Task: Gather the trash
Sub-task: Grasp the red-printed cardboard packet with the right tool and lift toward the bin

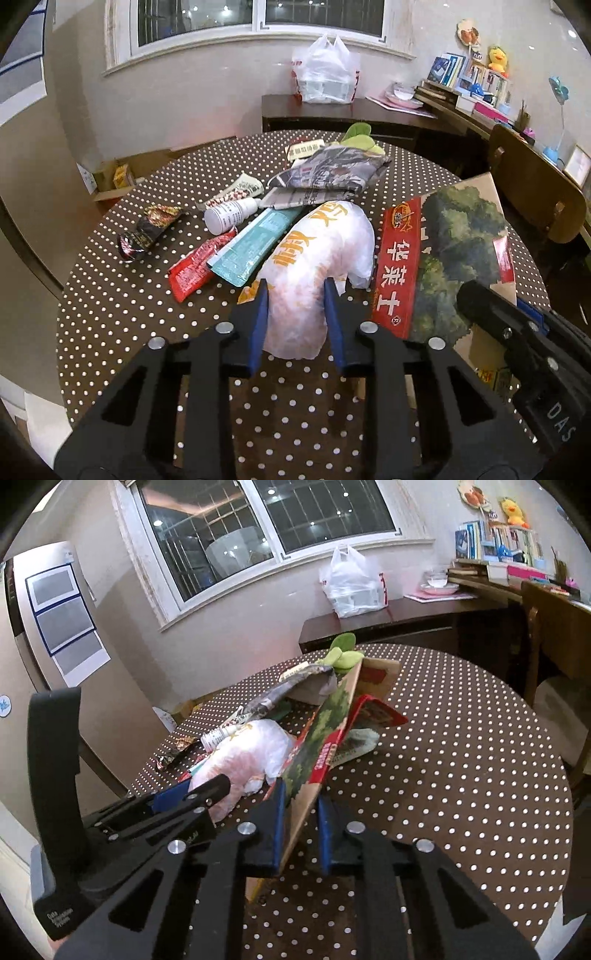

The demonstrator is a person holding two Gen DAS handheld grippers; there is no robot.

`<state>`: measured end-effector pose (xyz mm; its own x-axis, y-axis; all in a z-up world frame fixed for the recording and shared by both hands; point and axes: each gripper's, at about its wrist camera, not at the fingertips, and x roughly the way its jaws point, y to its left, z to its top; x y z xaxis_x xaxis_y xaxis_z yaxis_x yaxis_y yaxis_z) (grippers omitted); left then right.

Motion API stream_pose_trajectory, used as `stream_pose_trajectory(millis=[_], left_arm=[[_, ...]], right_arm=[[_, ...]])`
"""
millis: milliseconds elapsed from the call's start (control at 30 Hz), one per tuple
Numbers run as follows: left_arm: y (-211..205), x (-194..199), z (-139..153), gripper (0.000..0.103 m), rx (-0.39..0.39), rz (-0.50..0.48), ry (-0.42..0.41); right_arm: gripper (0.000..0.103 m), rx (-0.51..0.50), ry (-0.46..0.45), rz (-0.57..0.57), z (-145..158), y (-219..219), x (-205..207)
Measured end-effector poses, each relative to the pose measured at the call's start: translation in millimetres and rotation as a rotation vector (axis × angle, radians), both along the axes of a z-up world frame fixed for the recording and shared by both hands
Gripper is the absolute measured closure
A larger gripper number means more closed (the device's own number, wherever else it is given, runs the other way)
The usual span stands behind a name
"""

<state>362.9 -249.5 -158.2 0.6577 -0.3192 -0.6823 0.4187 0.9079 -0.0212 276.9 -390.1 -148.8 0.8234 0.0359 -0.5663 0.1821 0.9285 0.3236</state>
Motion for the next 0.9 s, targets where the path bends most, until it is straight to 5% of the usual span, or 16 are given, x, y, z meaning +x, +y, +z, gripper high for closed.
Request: stream_pose_trajectory(millis=[533,900], left_arm=[[85,-69,56,0.076,-0.133,0.139,-0.163],[214,-108,73,0.076,-0.188,0.377,-0.223]], right_arm=[[0.097,-0.080,-0.094,0.096,54,59,-36],[0.097,-0.098,-0.134,0.340,80,178,-40]])
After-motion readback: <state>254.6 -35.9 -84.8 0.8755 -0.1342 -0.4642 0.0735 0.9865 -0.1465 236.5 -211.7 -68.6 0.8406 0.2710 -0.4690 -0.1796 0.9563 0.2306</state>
